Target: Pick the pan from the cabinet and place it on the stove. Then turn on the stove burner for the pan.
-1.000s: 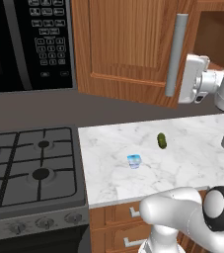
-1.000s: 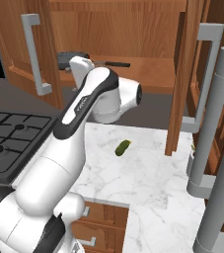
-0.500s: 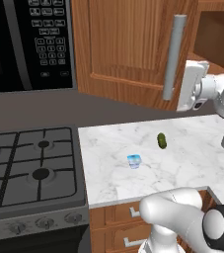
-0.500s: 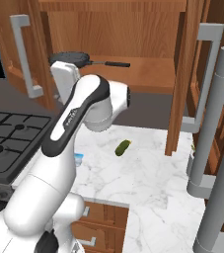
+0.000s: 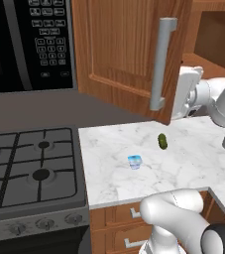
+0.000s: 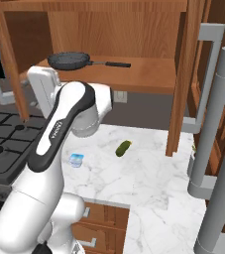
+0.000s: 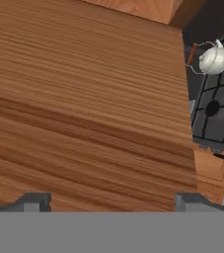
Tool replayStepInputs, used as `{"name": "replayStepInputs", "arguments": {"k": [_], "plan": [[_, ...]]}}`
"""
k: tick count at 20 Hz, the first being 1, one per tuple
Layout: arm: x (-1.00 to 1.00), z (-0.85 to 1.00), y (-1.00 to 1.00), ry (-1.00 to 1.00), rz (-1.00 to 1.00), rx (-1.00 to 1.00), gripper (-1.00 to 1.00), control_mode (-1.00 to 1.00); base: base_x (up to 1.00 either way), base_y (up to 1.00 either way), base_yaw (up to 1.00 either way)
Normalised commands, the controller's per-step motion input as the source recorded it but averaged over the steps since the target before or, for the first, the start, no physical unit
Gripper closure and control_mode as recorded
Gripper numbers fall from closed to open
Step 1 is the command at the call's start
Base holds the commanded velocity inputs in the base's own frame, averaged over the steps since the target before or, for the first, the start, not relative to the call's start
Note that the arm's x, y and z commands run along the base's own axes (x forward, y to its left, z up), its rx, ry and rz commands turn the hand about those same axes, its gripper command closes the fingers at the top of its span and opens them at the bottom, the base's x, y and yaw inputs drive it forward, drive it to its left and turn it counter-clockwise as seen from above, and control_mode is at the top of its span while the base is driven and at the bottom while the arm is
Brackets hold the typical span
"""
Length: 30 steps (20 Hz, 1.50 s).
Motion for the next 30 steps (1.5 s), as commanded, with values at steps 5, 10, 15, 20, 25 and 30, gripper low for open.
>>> {"name": "replayStepInputs", "arguments": {"k": [5,10,15,20,25,30], "plan": [[-0.37,0.00,0.53,0.01,0.12,0.00,-1.00,-1.00,0.00,0.00,0.00],[-0.27,0.00,0.56,0.02,0.10,0.00,-1.00,-1.00,0.00,0.00,0.00],[-0.17,0.00,0.59,0.03,0.08,0.00,-1.00,-1.00,0.00,0.00,0.00],[-0.02,0.00,0.58,0.05,0.07,0.00,-1.00,-1.00,0.00,0.00,0.00],[0.00,0.00,0.57,0.04,0.06,0.00,-1.00,-1.00,0.00,0.00,0.00],[0.00,0.00,0.51,0.03,0.05,0.00,-1.00,-1.00,0.00,0.00,0.00]]}}
